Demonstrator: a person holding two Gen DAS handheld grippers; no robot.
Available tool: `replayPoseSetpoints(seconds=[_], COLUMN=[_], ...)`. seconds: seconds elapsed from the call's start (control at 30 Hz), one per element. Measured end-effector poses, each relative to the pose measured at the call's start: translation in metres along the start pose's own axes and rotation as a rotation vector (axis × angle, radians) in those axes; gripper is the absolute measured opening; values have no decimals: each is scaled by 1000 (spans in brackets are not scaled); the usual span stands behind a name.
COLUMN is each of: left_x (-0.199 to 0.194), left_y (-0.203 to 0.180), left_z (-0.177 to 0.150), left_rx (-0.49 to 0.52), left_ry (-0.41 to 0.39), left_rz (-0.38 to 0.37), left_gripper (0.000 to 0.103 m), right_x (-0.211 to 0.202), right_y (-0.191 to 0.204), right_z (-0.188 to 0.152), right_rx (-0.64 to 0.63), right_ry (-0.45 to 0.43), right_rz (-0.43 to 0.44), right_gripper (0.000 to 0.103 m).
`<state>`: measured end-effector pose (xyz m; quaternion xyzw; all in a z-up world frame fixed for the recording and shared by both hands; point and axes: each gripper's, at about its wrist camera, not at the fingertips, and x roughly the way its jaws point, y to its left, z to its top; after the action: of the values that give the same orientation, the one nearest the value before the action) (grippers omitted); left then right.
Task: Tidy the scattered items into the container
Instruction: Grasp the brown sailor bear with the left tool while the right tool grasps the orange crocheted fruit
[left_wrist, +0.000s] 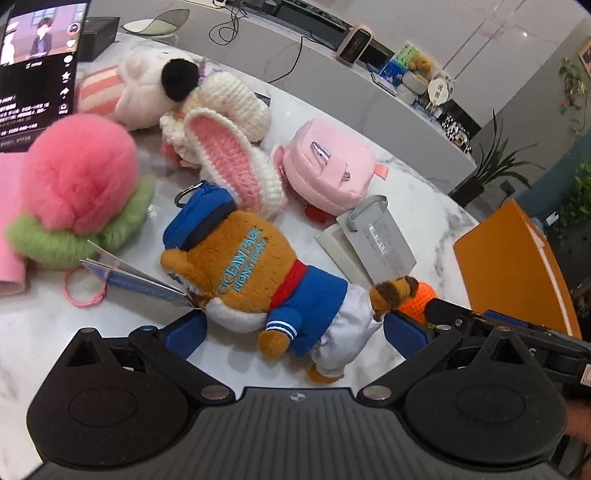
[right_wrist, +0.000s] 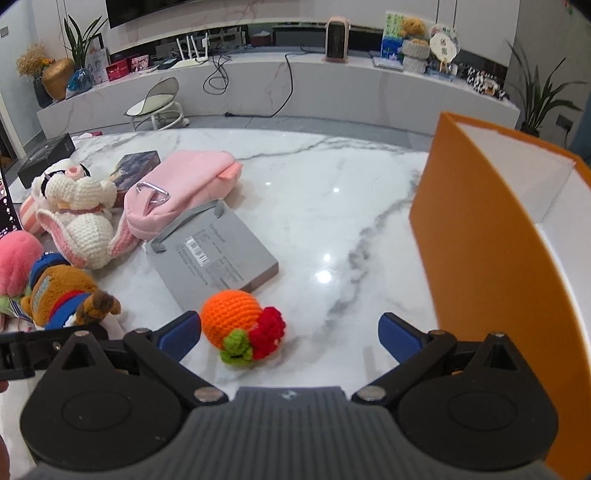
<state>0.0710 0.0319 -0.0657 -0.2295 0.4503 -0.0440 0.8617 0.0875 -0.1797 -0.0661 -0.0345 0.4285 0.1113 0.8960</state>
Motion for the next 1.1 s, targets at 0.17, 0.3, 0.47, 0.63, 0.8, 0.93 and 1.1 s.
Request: replayPoseSetpoints(seconds=[0.17,0.3,0.47,0.63,0.8,0.93,1.1], left_x=[2,4,5,6,3,4,4], left_y=[-2,-2,-3,-8,-4,-3,-3], left_z=[0,2,4,4,6,7,7], left_rx=[22,22,46,96,87,87,90], left_ry=[-7,-5,-4,5,10,16,23], left_rz=[8,6,4,22,5,-5,-8], left_gripper=[103,103,103,103,100,97,93], right_x=[10,17,24,30,31,29,26], right_y=[4,8,12,12,12,13,12], right_z=[1,0,-1,-3,-3,-3,-2], right_rx=[-2,-18,-35,-33,-30,-46,-56], right_ry=[24,42,63,89,98,85,73], right_rz=[34,49,48,45,42,31,26], right_gripper=[103,103,100,93,89,76,57])
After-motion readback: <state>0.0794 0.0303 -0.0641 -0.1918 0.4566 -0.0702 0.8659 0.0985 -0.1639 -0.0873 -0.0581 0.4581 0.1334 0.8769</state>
